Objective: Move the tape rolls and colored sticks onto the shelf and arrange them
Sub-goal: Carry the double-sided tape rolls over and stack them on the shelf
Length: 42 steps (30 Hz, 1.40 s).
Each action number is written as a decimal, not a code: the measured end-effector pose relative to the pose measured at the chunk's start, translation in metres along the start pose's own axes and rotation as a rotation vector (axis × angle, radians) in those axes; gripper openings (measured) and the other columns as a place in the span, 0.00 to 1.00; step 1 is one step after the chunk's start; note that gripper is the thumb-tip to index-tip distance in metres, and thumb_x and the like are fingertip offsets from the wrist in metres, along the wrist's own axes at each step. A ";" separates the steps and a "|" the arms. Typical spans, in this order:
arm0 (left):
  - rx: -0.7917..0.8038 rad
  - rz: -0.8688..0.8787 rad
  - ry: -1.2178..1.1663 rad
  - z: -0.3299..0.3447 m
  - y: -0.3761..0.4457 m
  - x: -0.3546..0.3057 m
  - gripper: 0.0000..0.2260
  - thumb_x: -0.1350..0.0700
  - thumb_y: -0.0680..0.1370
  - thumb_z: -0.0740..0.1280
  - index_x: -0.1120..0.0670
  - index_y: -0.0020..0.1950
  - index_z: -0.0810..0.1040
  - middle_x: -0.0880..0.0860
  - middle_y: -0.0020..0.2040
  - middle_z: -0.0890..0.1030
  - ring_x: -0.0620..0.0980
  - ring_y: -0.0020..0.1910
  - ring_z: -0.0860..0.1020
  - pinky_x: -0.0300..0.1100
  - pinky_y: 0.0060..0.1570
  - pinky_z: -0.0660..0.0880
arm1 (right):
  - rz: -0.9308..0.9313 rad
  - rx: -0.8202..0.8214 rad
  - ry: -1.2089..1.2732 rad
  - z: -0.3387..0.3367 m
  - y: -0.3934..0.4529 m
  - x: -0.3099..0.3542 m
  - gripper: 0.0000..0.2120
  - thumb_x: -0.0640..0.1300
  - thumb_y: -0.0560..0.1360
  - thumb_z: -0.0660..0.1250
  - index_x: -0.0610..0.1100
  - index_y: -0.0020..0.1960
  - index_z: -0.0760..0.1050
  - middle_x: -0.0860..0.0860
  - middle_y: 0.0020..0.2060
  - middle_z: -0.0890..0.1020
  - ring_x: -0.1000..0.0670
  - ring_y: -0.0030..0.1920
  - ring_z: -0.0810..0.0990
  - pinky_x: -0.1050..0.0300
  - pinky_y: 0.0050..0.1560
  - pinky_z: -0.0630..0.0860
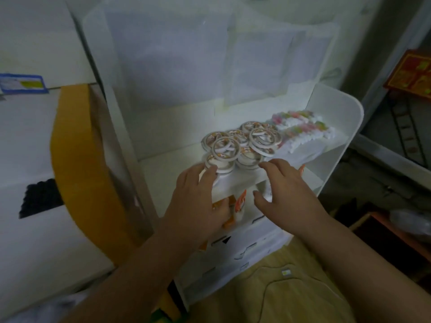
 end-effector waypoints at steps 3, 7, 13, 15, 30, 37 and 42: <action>-0.015 -0.017 -0.003 0.006 0.012 0.008 0.32 0.42 0.72 0.61 0.53 0.75 0.66 0.53 0.72 0.67 0.53 0.71 0.62 0.44 0.69 0.59 | -0.002 0.057 -0.013 0.012 0.027 -0.008 0.32 0.55 0.77 0.66 0.46 0.77 0.61 0.46 0.71 0.66 0.44 0.70 0.67 0.52 0.68 0.66; -0.039 -0.055 0.026 0.014 0.025 0.021 0.34 0.40 0.71 0.58 0.54 0.75 0.67 0.55 0.71 0.68 0.52 0.70 0.61 0.41 0.67 0.57 | -0.059 0.099 -0.029 0.028 0.079 -0.013 0.32 0.54 0.76 0.67 0.45 0.75 0.63 0.45 0.69 0.68 0.43 0.69 0.67 0.50 0.64 0.69; -0.068 -0.185 0.076 0.016 0.042 0.032 0.34 0.38 0.73 0.57 0.50 0.77 0.63 0.54 0.74 0.65 0.51 0.73 0.58 0.41 0.69 0.55 | -0.172 0.206 -0.076 0.059 0.158 -0.011 0.39 0.55 0.71 0.70 0.46 0.76 0.60 0.41 0.71 0.65 0.38 0.69 0.66 0.45 0.66 0.70; -0.076 -0.238 0.106 0.017 0.049 0.035 0.34 0.40 0.73 0.60 0.50 0.77 0.63 0.54 0.74 0.65 0.52 0.74 0.58 0.41 0.69 0.55 | -0.206 0.282 -0.146 0.073 0.177 -0.012 0.43 0.60 0.70 0.71 0.46 0.77 0.58 0.39 0.72 0.62 0.36 0.72 0.62 0.43 0.70 0.66; -0.106 -0.380 0.260 0.049 0.112 0.031 0.33 0.40 0.76 0.64 0.50 0.78 0.61 0.52 0.74 0.65 0.50 0.73 0.59 0.42 0.70 0.58 | -0.497 0.338 -0.032 0.095 0.223 -0.023 0.44 0.60 0.65 0.70 0.49 0.76 0.58 0.46 0.69 0.69 0.42 0.65 0.68 0.47 0.63 0.71; -0.117 -0.396 0.293 0.053 0.147 0.028 0.34 0.42 0.75 0.69 0.51 0.77 0.63 0.53 0.74 0.65 0.51 0.73 0.59 0.42 0.70 0.58 | -0.470 0.213 0.118 0.043 0.241 -0.066 0.41 0.60 0.68 0.69 0.49 0.76 0.60 0.48 0.66 0.72 0.44 0.65 0.71 0.47 0.65 0.72; -0.048 -0.406 0.244 0.078 0.195 0.036 0.37 0.33 0.71 0.67 0.48 0.75 0.64 0.53 0.72 0.68 0.54 0.71 0.67 0.49 0.70 0.67 | -0.471 0.151 0.123 0.021 0.228 -0.105 0.42 0.62 0.67 0.70 0.50 0.77 0.62 0.50 0.67 0.73 0.46 0.66 0.72 0.49 0.65 0.73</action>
Point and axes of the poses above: each hand's wrist, its own y-axis towards the middle knuckle, its own z-axis out of the palm, x = y × z, the point moved 5 cm from there along y, towards the middle knuckle
